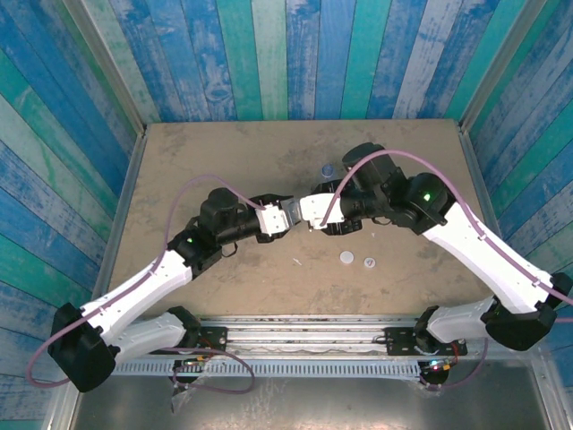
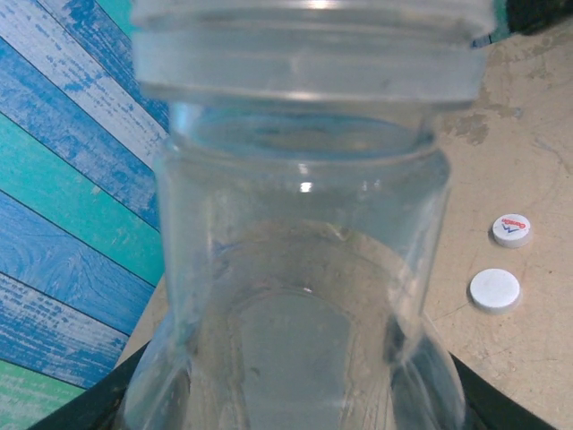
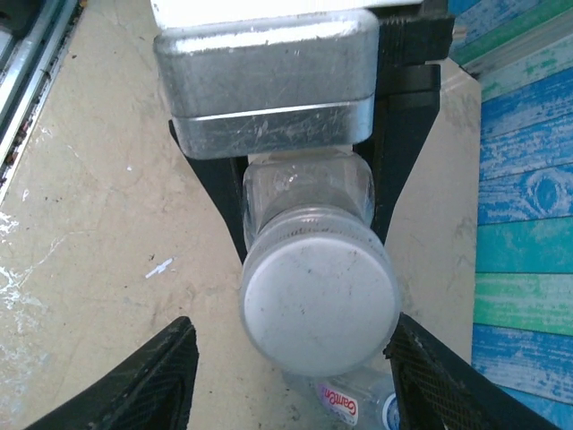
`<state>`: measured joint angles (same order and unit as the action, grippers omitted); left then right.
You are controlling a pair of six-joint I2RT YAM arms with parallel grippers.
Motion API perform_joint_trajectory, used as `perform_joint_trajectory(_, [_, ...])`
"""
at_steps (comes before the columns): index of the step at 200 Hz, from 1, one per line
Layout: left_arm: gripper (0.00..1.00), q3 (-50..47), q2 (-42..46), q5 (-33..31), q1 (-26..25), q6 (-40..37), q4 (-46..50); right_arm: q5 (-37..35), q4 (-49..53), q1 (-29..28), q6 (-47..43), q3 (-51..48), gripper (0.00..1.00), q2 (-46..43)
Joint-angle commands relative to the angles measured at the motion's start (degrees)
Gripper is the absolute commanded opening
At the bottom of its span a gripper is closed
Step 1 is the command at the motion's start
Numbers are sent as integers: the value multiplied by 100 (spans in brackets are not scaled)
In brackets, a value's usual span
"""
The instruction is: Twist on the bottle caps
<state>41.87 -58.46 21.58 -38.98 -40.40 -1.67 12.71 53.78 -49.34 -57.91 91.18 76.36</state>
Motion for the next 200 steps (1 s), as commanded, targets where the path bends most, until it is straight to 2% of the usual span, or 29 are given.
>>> perform_joint_trajectory(1, [50,-17,111,151,11,69,-43,203,237,-77,30,159,56,54])
perform_joint_trajectory(44, [50,-129,65,202,5,147,-237,208,268,-117,180,264,51,175])
perform_joint_trajectory(79, [50,-169,20,196,5,158,-272,127,254,-139,244,304,54,215])
perform_joint_trajectory(111, [50,-200,-8,198,12,156,-321,156,254,-137,400,333,47,274])
perform_joint_trajectory(126, [50,-209,-41,180,7,141,-311,138,254,-137,507,331,39,308])
perform_joint_trajectory(133, [50,-212,-43,176,5,138,-323,127,248,-136,594,330,38,326])
perform_joint_trajectory(173, [50,-301,-80,-106,7,208,-700,-7,156,-137,1189,233,37,336])
perform_joint_trajectory(200, [50,-322,-256,-702,8,177,-1102,-622,-314,-128,2581,38,37,318])
